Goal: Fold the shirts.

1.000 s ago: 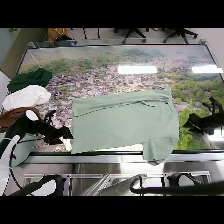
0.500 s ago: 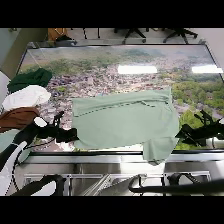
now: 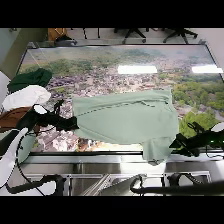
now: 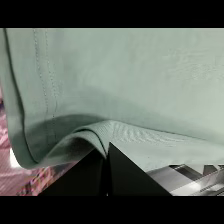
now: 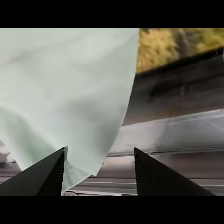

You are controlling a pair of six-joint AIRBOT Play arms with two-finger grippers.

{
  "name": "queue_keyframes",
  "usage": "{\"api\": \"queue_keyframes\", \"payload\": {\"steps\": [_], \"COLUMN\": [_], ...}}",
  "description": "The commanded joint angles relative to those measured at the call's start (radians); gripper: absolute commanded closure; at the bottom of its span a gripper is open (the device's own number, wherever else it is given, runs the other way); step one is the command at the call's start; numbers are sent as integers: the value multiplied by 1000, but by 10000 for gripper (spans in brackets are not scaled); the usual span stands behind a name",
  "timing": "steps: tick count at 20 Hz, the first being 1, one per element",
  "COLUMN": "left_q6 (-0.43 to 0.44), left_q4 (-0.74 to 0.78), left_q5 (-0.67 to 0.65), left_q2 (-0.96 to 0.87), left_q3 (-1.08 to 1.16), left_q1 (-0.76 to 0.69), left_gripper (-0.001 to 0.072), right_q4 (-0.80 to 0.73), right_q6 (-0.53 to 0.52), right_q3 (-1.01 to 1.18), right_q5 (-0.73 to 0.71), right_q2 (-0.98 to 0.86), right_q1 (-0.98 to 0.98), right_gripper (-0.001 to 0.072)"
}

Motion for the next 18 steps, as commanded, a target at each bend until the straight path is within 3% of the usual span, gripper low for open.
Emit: {"api": "queue_keyframes", "payload": {"steps": [1,4,5,6,8,10,13,15,18], "left_q6": [9,9,9,9,9,10,0,-50,-114], "left_q4": [-2,-2,-3,-3,-2,0,31,159,309], "left_q5": [-14,-11,-11,-13,-28,-55,-161,-220,-211], "left_q2": [-24,-23,-23,-23,-23,-23,-23,3,89], "left_q3": [37,37,37,37,37,38,37,12,-54], "left_q1": [-1,0,0,0,0,7,47,68,100], "left_gripper": [696,696,696,696,696,696,698,698,698], "right_q4": [44,106,154,210,307,314,152,20,-55], "right_q6": [-3,-49,-85,-128,-211,-248,-181,-111,-43], "right_q3": [-97,-125,-125,-124,-108,-61,45,73,73], "right_q5": [-63,-125,-148,-171,-193,-173,-55,-7,5], "right_q2": [0,-19,-32,-43,-62,-61,-50,-34,2], "right_q1": [1,1,1,1,1,0,-23,-26,-26], "right_gripper": [228,228,267,387,494,694,693,693,693]}}
